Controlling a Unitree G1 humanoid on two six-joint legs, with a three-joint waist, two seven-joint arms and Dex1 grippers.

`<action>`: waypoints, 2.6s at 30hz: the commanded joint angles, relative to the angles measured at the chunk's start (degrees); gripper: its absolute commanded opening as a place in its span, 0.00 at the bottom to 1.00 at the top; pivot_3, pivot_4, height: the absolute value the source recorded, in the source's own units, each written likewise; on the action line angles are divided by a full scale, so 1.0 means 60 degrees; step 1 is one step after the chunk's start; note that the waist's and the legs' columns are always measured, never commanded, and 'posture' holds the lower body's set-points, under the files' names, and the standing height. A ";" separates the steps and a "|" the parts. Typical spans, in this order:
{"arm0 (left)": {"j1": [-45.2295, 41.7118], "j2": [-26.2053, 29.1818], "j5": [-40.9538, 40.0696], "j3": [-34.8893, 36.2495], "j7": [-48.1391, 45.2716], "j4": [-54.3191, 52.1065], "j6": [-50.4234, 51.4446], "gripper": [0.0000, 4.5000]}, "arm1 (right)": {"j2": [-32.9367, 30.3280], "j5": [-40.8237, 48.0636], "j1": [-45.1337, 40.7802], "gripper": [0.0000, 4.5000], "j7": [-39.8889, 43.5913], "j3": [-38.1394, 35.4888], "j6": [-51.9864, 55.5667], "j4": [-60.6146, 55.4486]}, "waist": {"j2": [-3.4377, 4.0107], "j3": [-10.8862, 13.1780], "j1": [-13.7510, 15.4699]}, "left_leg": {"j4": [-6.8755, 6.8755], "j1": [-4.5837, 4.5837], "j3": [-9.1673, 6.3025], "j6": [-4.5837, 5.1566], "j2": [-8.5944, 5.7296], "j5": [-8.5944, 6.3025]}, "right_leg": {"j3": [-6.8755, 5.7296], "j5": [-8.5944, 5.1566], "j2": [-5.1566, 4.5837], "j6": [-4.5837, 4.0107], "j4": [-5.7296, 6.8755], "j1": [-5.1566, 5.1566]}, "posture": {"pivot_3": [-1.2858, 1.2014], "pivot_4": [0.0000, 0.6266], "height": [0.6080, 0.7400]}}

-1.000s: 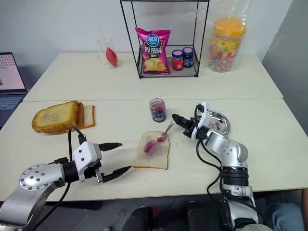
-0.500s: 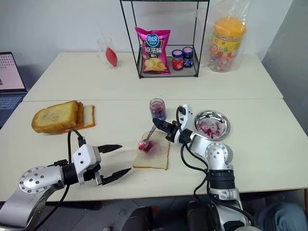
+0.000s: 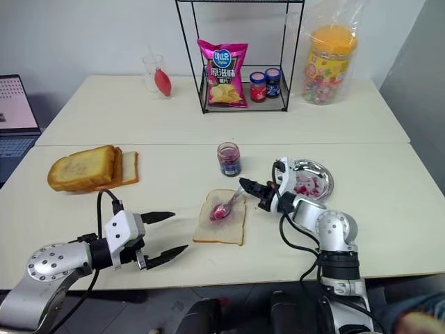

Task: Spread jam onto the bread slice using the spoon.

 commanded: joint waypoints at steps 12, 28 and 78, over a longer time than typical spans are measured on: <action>-0.0028 0.0010 -0.0302 0.0602 0.0134 -0.0225 0.0059 1.00 | -0.0374 0.2528 -0.0286 0.00 -0.0343 -0.1247 0.1163 -0.1622 | 0.0001 0.0001 -0.0018 | -0.0004 0.0000 0.0000 0.0001 0.0006 0.0000 | 0.0000 -0.0001 0.0006 -0.0001 0.0002 -0.0003 | 0.52 0.24 1.00; -0.3503 -0.0130 -0.1846 -0.1059 0.0343 -0.1597 0.2665 1.00 | -0.1643 0.3035 0.0324 0.00 -0.1115 -0.2786 -0.0430 -0.2143 | 0.0003 0.0003 0.0063 | 0.0010 -0.0010 -0.0004 0.0001 -0.0006 0.0000 | -0.0001 0.0005 0.0004 0.0009 -0.0002 0.0004 | 0.52 0.24 1.00; -0.6885 -0.2738 0.0455 -0.4078 0.0346 0.0636 0.2091 1.00 | -0.2921 -0.2090 0.1623 0.72 0.0237 -0.2249 -0.5118 0.0542 | 0.0010 -0.0001 0.0011 | 0.0020 0.0001 0.0009 0.0001 -0.0008 0.0001 | 0.0027 0.0012 0.0019 0.0022 0.0005 0.0012 | 0.52 0.24 1.00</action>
